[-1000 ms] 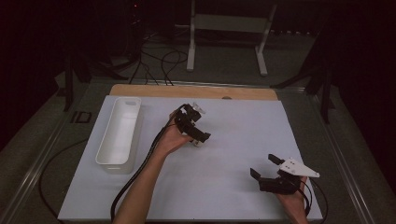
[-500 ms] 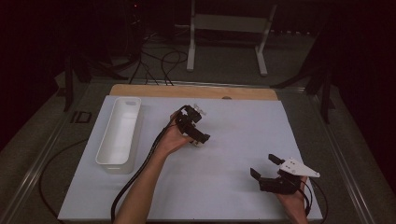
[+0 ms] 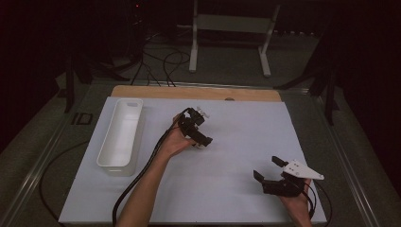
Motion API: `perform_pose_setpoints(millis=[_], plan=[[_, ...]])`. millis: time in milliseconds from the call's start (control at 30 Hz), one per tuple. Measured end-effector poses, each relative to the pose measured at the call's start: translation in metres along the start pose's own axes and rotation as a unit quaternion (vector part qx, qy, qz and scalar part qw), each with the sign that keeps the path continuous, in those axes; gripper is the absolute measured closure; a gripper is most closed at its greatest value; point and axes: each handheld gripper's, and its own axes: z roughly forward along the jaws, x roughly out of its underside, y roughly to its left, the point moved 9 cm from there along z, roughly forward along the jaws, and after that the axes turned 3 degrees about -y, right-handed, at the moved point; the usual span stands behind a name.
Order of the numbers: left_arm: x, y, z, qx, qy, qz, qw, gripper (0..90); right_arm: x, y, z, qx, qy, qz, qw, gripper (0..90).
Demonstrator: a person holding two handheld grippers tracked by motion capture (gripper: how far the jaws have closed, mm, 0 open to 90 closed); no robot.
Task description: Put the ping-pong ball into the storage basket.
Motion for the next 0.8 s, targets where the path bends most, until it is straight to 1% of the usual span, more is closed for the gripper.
perform_pose_setpoints(millis=[233,400,567,700,800], plan=[[0.0012,0.0000,0.0012,0.003,0.006,-0.001,1.0000,0.0,0.0001,-0.0003,0.0001,0.001,0.000,0.000,1.0000,7.4],[0.0029,0.0006,0.0019,0.006,0.010,-0.008,0.9999,0.0,0.0001,0.0001,0.0003,0.000,0.000,0.000,1.0000,7.4],[0.0042,0.0007,0.0030,0.006,0.016,-0.006,0.9998,0.0,0.0001,-0.0001,0.0003,0.000,0.000,0.000,1.0000,7.4],[0.0056,0.0004,0.0040,0.011,0.022,-0.010,0.9996,0.0,0.0002,-0.0006,0.0003,0.001,0.000,0.000,1.0000,7.4],[0.0075,0.0002,0.0060,0.015,0.027,-0.017,0.9994,0.0,0.0002,-0.0006,0.0002,0.001,0.000,-0.001,1.0000,7.4]])
